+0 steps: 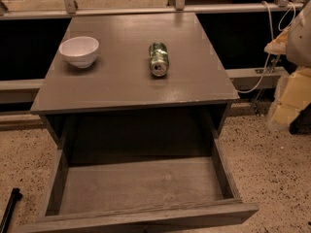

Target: Place green can into top drawer

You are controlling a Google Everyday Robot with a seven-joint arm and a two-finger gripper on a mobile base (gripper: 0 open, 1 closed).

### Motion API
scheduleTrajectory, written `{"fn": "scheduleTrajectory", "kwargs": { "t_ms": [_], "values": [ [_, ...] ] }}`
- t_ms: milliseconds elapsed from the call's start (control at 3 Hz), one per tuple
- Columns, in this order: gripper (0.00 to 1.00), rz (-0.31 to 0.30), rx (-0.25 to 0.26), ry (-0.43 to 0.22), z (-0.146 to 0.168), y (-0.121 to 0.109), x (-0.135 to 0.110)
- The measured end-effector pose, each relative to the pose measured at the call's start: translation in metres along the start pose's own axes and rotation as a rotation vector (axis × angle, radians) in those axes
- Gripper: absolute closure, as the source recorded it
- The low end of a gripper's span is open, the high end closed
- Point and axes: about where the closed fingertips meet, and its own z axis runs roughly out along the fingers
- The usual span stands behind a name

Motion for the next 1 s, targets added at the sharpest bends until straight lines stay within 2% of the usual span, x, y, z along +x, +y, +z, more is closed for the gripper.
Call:
{"fn": "scheduleTrajectory", "kwargs": {
  "t_ms": [333,667,1000],
  "values": [
    [0.00,-0.018,-0.004,-0.002,0.001,-0.002,-0.002],
    [0.00,-0.108,-0.026,-0.013,0.009,-0.010,-0.015],
    [0.00,-0.283,-0.006,-0.051,0.023,-0.013,-0.047]
  ]
}}
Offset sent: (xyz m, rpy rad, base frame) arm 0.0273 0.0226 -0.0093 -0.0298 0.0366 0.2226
